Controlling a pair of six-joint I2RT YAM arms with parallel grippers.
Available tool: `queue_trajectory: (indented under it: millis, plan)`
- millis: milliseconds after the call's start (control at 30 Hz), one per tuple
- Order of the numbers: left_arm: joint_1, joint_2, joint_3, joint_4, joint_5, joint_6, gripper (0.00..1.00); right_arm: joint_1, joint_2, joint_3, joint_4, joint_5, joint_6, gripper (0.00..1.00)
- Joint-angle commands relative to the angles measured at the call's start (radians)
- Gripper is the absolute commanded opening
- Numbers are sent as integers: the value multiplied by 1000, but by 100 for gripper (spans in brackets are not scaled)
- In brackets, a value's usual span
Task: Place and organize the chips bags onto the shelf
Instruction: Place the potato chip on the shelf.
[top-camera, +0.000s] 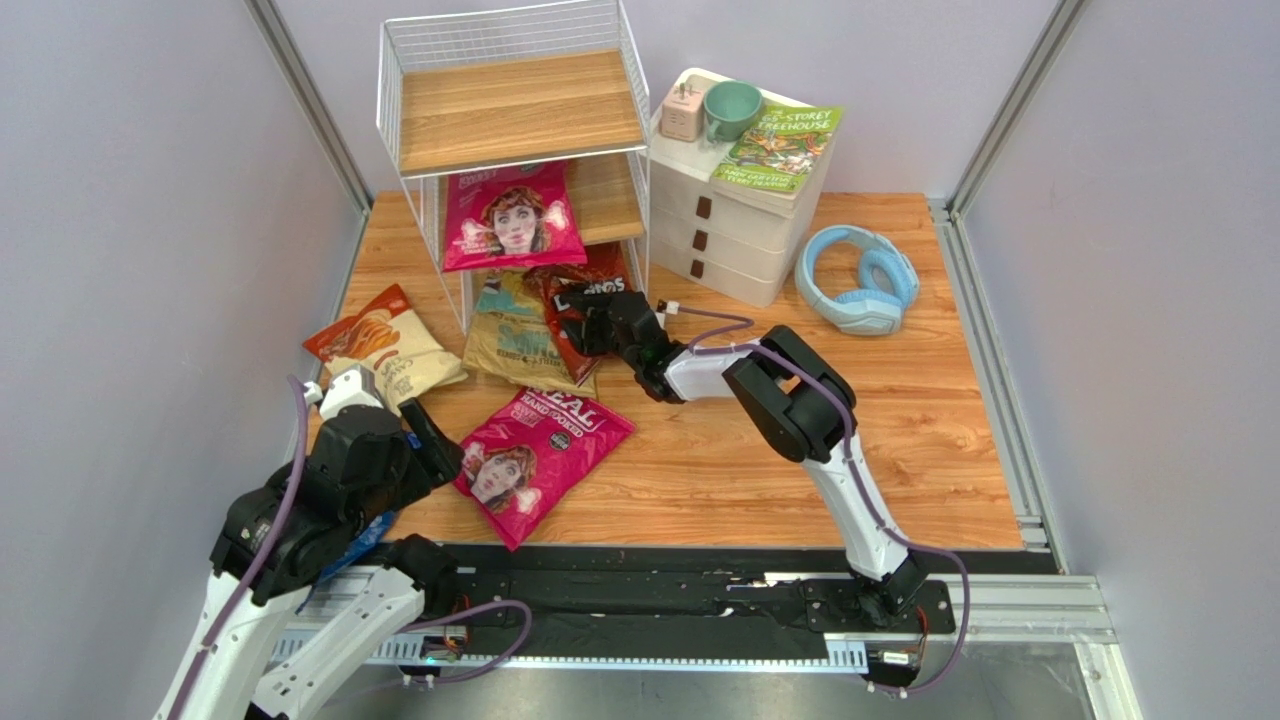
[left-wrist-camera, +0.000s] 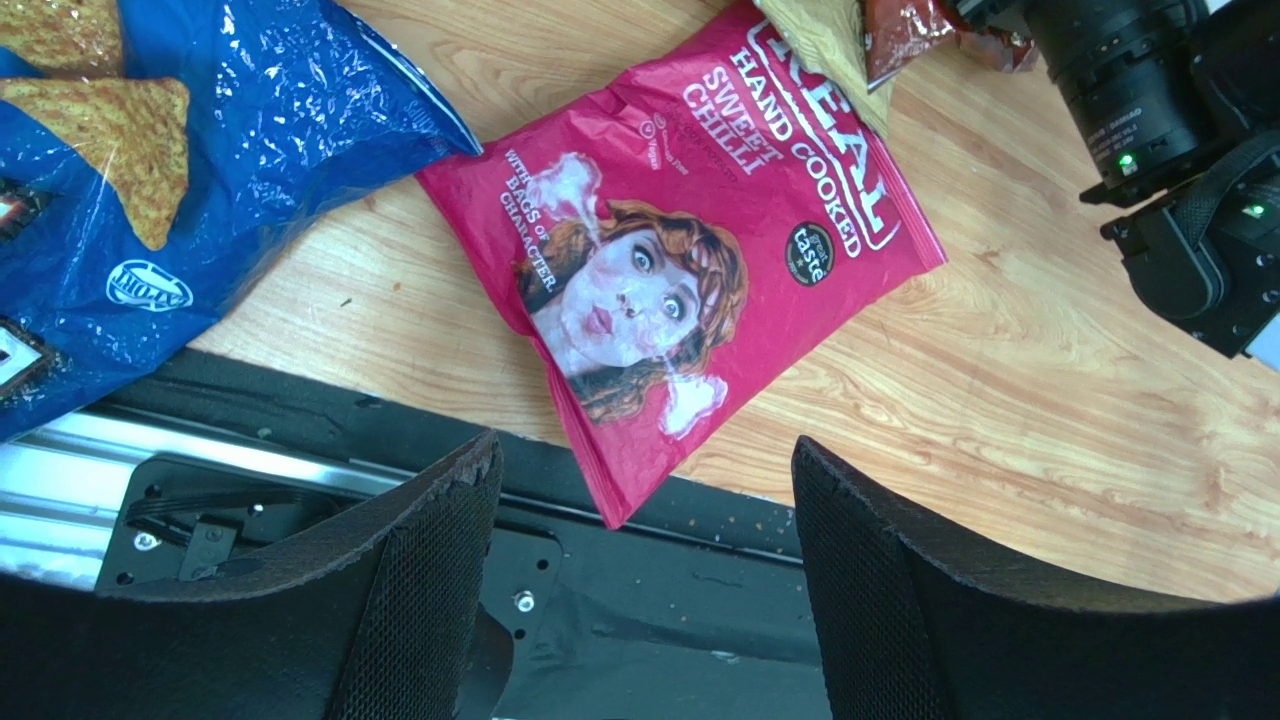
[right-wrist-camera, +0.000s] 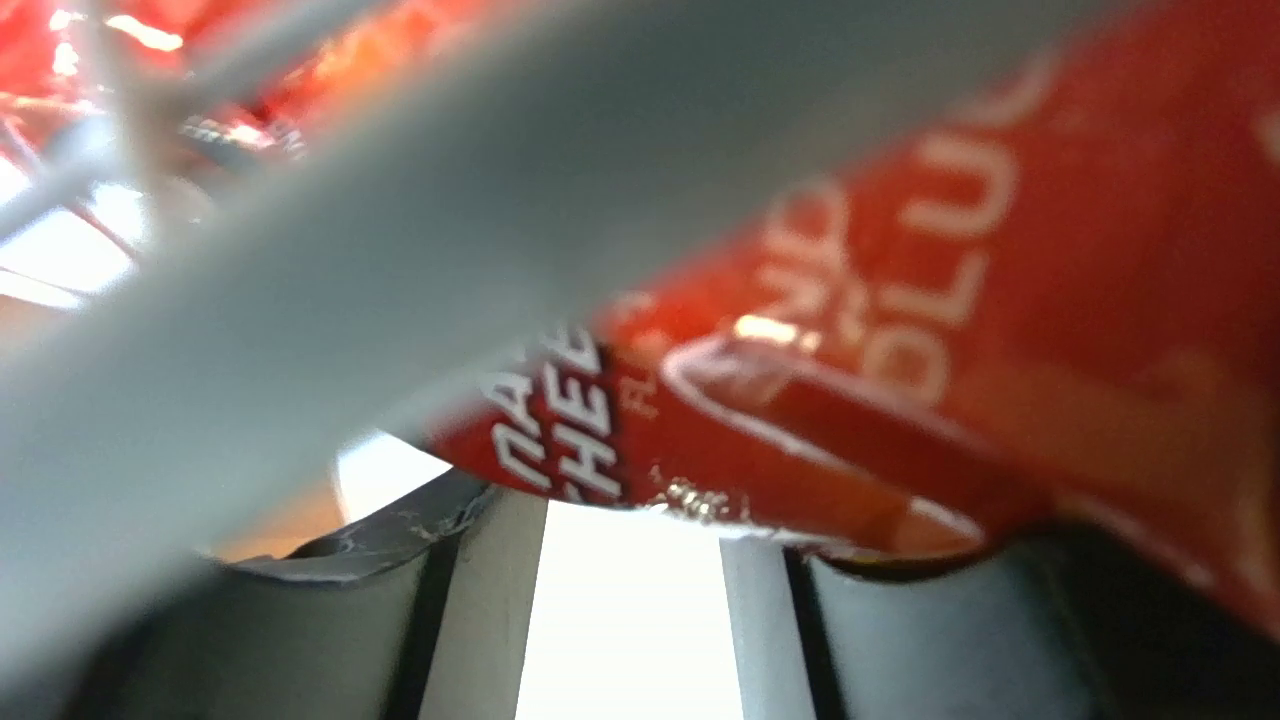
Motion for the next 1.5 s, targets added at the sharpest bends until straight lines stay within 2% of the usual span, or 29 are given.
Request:
queue_trajectory:
  millis: [0, 67, 133, 233, 533, 633, 833, 933, 1067, 1167, 1233, 1267, 1333, 1367, 1400, 1433, 1467]
  plan:
    - [6, -11, -9, -18, -7, -4, 76, 5, 55, 30, -4, 18, 297, 54]
    - [6, -12, -11, -13, -5, -1, 76, 5, 72, 29, 25, 44, 332, 56]
    - [6, -14, -9, -16, -3, -1, 76, 6, 99, 33, 156, 59, 354, 57]
    - [6, -19, -9, -15, -5, 0, 76, 9, 109, 27, 244, 70, 371, 60]
    - [6, -11, -26, 19, 9, 5, 77, 12, -21, -83, 414, 30, 314, 60]
    - [6, -6, -27, 33, 6, 6, 78, 9, -98, -164, 440, -13, 299, 60]
    - [6, 6, -17, 51, -11, 11, 78, -9, -250, -282, 465, -253, 211, 60]
    - [6, 21, -18, 77, -7, 14, 78, -11, -293, -292, 451, -290, 155, 60]
    - [6, 69, 3, 106, -5, 26, 78, -20, -356, -321, 425, -427, 118, 59]
    - [6, 104, 31, 128, -20, 51, 78, -53, -416, -403, 324, -574, 46, 59]
    - [6, 119, 46, 141, -26, 63, 78, -83, -505, -442, 171, -667, -58, 59]
    - [6, 135, 61, 148, -33, 66, 80, -116, -544, -439, -40, -698, -203, 59]
    - [6, 149, 81, 157, -40, 77, 80, -155, -647, -380, -305, -715, -468, 59]
    - [7, 164, 86, 163, -43, 80, 80, -179, -675, -326, -689, -671, -801, 61]
    - [9, 168, 89, 174, -42, 86, 82, -182, -712, -177, -849, -601, -959, 62]
    - [10, 175, 91, 181, -40, 88, 82, -178, -721, -116, -976, -418, -1091, 64]
    - [14, 187, 88, 189, -31, 91, 82, -166, -730, -67, -1107, -328, -1296, 66]
